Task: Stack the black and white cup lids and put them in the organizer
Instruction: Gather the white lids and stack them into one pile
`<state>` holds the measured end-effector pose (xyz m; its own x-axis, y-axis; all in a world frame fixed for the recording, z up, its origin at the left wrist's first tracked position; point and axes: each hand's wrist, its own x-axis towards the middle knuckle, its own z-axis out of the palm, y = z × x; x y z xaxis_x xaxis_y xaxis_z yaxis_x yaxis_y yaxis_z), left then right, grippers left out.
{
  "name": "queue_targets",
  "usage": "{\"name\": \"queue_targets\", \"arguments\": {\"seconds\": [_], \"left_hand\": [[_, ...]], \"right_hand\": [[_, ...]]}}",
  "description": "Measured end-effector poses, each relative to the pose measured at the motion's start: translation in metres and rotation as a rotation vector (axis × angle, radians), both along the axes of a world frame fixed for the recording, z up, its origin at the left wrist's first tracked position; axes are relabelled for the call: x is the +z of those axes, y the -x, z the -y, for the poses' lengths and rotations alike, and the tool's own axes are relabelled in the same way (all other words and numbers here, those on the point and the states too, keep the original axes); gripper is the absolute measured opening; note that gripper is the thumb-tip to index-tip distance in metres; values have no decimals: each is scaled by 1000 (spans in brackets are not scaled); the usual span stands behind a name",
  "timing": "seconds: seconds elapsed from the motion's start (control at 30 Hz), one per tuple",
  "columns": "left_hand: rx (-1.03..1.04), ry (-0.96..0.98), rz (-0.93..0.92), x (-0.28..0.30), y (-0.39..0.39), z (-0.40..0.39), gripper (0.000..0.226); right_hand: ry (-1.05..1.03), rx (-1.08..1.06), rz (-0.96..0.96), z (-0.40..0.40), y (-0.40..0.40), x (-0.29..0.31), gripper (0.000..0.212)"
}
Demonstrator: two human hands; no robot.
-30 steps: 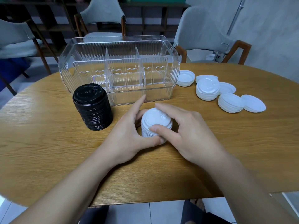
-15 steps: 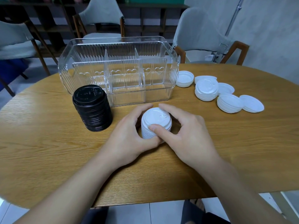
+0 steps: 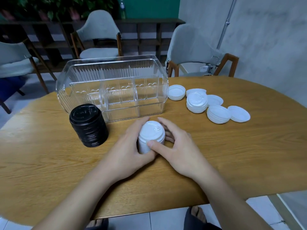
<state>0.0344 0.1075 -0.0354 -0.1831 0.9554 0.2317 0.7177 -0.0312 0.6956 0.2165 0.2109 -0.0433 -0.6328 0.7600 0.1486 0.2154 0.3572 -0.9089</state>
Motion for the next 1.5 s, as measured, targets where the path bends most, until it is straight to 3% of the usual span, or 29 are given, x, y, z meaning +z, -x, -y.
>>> {"name": "queue_targets", "arguments": {"seconds": [0.1,0.2,0.33,0.5,0.67,0.83,0.9,1.23,1.37,1.5], "left_hand": [[-4,-15,-44,8,-4,0,100],[-41,-81,-140,27,-14,-9,94],[-133,-155,-283,55,-38,-36,80],[-150,-177,-201,76,-83,-97,61],[-40,50,-109,79,-99,-196,61],[78,238,-276,47,-77,-272,68],[110,266,-304,34,-64,-289,82],[27,281,-261,18,-65,-290,115],[-3,286,-278,21,-70,-268,95],[-14,260,-286,27,-83,-230,91]], "right_hand": [[41,-9,-19,1,-1,3,92],[85,-42,-61,-4,-8,9,93],[28,-121,-107,-16,-37,26,79],[-134,-373,-93,-65,-84,49,36],[-368,-609,146,-146,-113,40,35],[-289,-506,413,-202,-112,21,52],[-272,-483,478,-209,-109,17,60],[-226,-425,495,-201,-108,23,42],[-247,-361,501,-178,-111,25,39],[-252,-333,469,-154,-115,27,35]]}}
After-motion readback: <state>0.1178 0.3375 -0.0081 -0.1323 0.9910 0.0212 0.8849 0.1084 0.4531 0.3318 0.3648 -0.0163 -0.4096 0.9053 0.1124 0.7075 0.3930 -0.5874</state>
